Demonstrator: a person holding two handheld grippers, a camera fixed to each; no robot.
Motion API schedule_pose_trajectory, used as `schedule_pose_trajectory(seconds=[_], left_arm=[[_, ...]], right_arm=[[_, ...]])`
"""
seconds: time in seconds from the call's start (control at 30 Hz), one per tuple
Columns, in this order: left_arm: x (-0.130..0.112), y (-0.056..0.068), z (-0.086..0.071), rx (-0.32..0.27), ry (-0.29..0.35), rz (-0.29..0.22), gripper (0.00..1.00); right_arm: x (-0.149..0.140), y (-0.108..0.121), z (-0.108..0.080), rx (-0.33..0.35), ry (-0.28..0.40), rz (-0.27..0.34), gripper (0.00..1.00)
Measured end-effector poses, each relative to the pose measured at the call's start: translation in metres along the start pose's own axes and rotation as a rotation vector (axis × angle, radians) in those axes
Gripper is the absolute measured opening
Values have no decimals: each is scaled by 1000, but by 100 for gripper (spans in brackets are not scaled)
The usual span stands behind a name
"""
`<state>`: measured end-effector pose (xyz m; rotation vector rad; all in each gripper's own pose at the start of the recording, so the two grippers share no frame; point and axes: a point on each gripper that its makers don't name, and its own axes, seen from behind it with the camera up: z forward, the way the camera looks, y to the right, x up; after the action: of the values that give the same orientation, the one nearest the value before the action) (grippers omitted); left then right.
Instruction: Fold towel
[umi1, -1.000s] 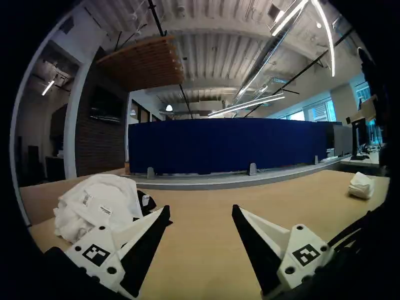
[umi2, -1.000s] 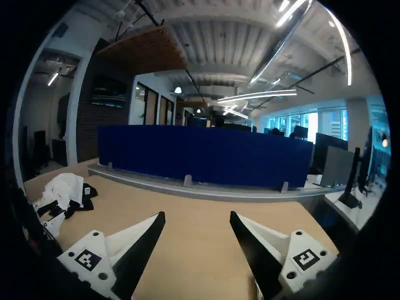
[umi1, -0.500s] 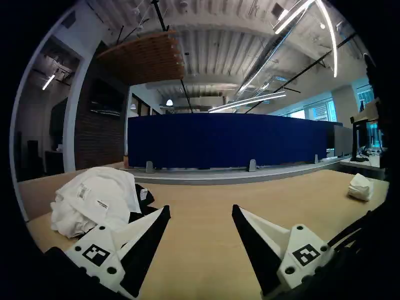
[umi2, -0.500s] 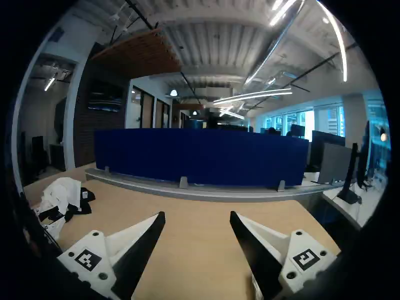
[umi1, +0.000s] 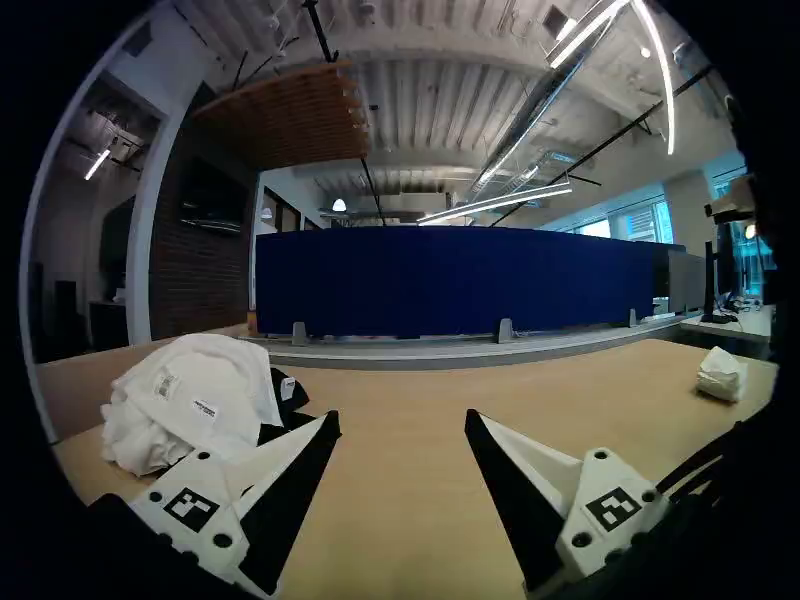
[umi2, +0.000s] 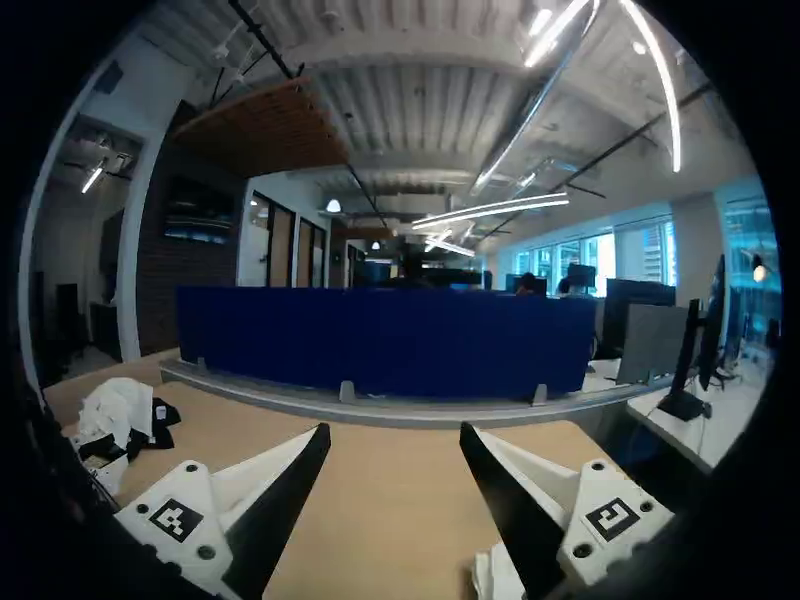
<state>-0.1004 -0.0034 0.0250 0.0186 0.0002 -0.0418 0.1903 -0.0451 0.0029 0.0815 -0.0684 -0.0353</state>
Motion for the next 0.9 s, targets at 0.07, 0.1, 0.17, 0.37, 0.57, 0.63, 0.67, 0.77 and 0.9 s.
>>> schedule_pose_trajectory(seconds=[0.07,0.1,0.17,0.37,0.57,0.63,0.67,0.77,0.9], left_arm=[[0,0,0,0,0,0,93],[0,0,0,0,0,0,93],[0,0,1,0,0,0,93],[0,0,0,0,0,0,93],[0,1,0,0,0,0,93],[1,1,0,0,0,0,93],[1,1,0,0,0,0,93],[1,1,0,0,0,-1,93],[1,1,0,0,0,-1,93]], right_arm=[[7,7,-3,-12,15,6,100],[10,11,-4,-17,22,9,100],[15,17,-7,-26,30,18,100],[16,36,-17,-53,38,33,100],[9,44,-21,-70,47,46,100],[7,47,-22,-77,50,51,100],[5,49,-22,-81,53,53,100],[-4,51,-22,-88,57,60,100],[-23,49,-18,-82,56,60,100]])
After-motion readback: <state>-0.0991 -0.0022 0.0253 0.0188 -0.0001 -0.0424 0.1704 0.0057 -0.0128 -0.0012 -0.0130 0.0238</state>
